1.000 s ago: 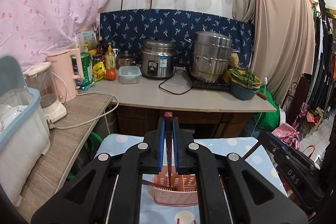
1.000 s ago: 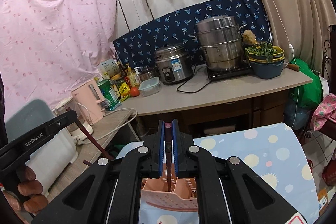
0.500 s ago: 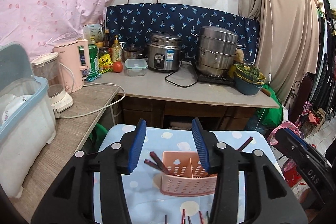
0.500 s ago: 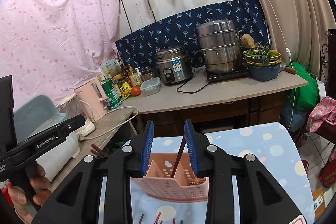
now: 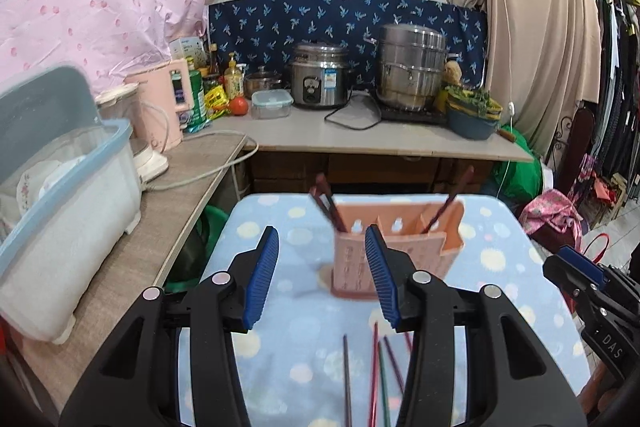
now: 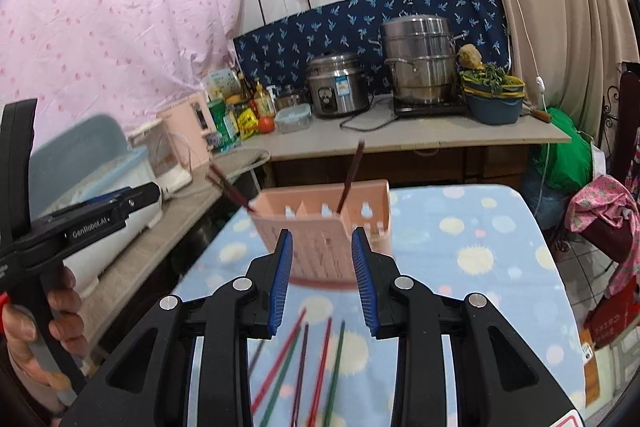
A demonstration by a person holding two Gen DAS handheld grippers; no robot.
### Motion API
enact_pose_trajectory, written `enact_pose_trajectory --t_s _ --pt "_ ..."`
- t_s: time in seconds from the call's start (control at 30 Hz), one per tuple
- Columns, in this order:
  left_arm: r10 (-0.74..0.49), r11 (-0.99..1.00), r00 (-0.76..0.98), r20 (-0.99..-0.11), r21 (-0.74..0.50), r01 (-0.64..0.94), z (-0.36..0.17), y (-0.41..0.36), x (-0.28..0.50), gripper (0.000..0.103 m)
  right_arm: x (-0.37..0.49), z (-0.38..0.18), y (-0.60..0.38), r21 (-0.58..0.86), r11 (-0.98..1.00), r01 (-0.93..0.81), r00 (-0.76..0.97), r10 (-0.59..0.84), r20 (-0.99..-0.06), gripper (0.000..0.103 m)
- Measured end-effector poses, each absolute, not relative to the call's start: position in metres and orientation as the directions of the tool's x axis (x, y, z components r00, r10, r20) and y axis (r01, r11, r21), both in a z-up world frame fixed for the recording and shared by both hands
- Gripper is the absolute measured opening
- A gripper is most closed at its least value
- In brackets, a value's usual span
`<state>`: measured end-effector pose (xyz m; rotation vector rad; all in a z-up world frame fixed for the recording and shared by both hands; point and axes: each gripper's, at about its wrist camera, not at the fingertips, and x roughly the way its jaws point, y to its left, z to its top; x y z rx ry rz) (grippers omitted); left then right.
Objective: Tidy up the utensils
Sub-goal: 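Withdraw both open tools from the basket back toward the table, then close the right tool on a green chopstick while the left tool grasps a brown chopstick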
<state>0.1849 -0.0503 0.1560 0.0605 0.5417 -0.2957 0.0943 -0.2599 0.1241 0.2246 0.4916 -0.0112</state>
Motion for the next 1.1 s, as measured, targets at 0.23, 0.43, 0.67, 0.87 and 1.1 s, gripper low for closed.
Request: enact_pose_trajectory --t_s 0.23,0.43,0.67,0.87,1.1 --pt "-0.229 0.963 0.784 -0.577 -0.015 0.27 0.111 -0.029 0.147 0.043 0.047 0.076 -0.251 0.23 0.968 0.096 0.832 0.048 -0.552 0.03" --pt "-0.211 0.967 0.753 -0.624 -0.02 0.254 0.072 -0.015 0.116 0.043 0.018 0.04 -0.242 0.219 0.966 0.135 0.79 0.028 -0.612 0.03" --pt "-0.186 0.972 0.717 -0.672 -0.017 0.236 0.03 -0.007 0.091 0.043 -0.001 0.003 -0.225 0.172 0.973 0.152 0.745 0.001 -0.667 0.03" --pt "-0.17 0.974 0.704 -0.69 -0.009 0.226 0.008 -0.004 0.078 0.043 -0.002 -0.024 -0.216 0.193 0.969 0.151 0.708 0.03 -0.706 0.03" --pt "-0.174 0.972 0.681 -0.711 -0.013 0.235 -0.005 -0.006 0.072 0.043 -0.003 -0.04 -0.207 0.191 0.97 0.151 0.684 0.037 -0.728 0.023"
